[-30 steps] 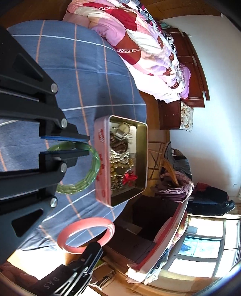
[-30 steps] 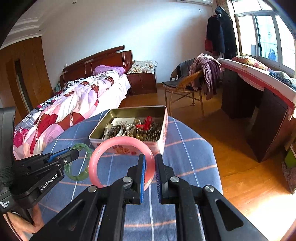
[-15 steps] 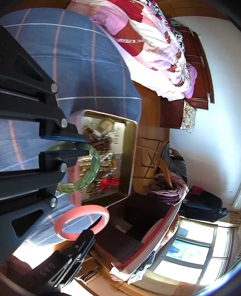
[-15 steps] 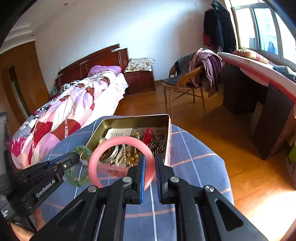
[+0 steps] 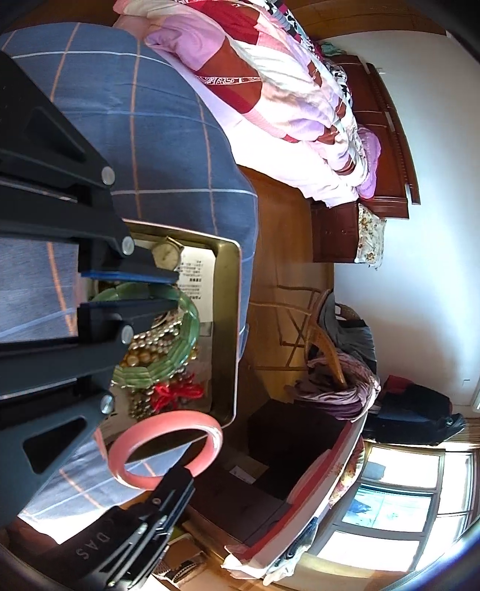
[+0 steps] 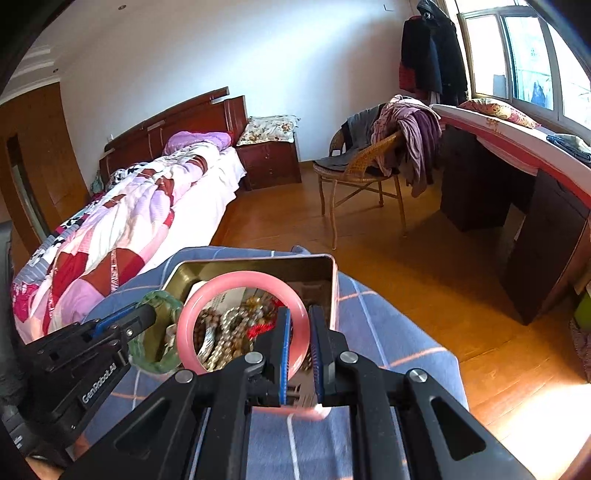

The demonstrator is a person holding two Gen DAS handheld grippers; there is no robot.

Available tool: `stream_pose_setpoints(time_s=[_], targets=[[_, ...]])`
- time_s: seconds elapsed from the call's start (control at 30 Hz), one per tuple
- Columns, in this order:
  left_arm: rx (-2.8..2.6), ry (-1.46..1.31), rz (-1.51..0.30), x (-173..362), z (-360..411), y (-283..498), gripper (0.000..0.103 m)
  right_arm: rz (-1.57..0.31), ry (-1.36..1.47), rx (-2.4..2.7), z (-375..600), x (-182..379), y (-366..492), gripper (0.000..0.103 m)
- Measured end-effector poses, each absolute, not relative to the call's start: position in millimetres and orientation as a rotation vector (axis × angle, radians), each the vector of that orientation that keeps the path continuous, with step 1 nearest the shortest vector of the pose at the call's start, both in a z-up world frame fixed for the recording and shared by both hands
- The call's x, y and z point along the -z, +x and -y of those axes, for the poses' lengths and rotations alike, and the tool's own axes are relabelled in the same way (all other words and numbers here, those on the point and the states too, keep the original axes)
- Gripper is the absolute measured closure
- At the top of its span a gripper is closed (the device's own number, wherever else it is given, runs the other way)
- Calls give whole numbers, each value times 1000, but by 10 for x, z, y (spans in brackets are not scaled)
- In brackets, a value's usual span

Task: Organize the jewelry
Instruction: 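Lower the green and pink bangles into the pink tin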

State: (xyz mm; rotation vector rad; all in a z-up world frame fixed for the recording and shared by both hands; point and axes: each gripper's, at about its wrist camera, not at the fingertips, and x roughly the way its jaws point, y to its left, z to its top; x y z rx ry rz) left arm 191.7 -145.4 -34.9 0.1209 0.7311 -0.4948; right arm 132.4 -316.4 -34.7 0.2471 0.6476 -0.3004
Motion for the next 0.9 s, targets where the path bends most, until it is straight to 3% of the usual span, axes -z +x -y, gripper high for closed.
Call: stream_pose_setpoints(time_s=[0.9], targets=[[464,217,-780,644,1820,2331,95,-726,165,348,3301,736,1940,93]])
